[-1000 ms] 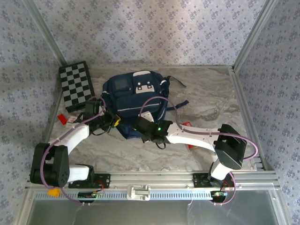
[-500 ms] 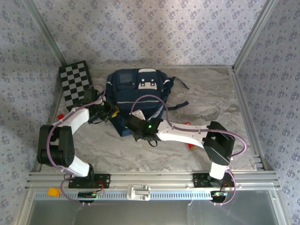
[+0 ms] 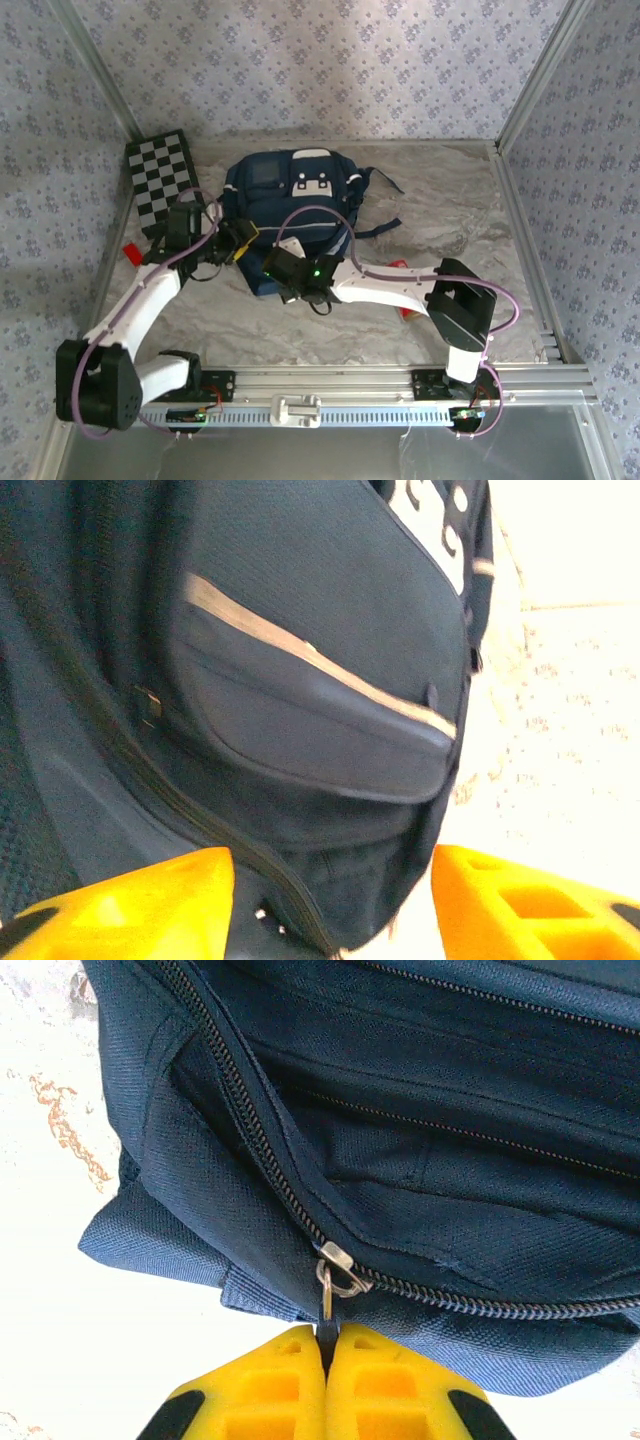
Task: Pack the student bag
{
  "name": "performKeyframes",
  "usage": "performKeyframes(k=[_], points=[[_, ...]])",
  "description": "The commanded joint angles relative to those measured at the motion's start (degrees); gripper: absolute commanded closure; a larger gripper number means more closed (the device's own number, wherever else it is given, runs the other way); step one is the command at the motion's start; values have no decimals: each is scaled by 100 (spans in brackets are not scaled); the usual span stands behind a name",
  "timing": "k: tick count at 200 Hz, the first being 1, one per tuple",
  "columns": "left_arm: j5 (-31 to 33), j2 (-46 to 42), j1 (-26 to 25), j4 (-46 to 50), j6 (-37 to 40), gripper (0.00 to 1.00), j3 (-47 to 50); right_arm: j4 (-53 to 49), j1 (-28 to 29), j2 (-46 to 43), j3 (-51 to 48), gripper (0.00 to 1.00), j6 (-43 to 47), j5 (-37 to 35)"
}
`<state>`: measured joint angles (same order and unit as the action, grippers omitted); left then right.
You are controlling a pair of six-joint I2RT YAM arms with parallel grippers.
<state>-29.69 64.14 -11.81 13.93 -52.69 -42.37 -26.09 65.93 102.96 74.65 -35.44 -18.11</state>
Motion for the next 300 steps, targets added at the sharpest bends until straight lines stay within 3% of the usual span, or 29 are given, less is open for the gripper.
performKeyframes(k=[1,29,50,104,146,186,233,300], points=[[485,-340,-488,54,-536,42,-12,226,84,-109,-99,100,-189,207],[1236,-653,-976,-142,-1385,41,451,248,101,-168,-201,100,-288,40],[1333,-791,-1072,-575,-2048,41,880,461,126,-261,-306,100,-244,69],[1502,-444,-1244,-834,-2439,39,994,555,166,-204,-282,100,-190,71],[1526,372,-1391,-1272,-2636,47,788,608,149,-123,-280,100,-221,74],[1519,945,-1508,-1318,-2474,66,541,534,139,-39,-218,100,-207,5],[1472,824,-1094,-866,-1866,99,390,185,138,-284,-304,100,-201,-329],[964,64,196,-62,-1071,100,237,-653,18,-1194,-1258,100,-423,-667]])
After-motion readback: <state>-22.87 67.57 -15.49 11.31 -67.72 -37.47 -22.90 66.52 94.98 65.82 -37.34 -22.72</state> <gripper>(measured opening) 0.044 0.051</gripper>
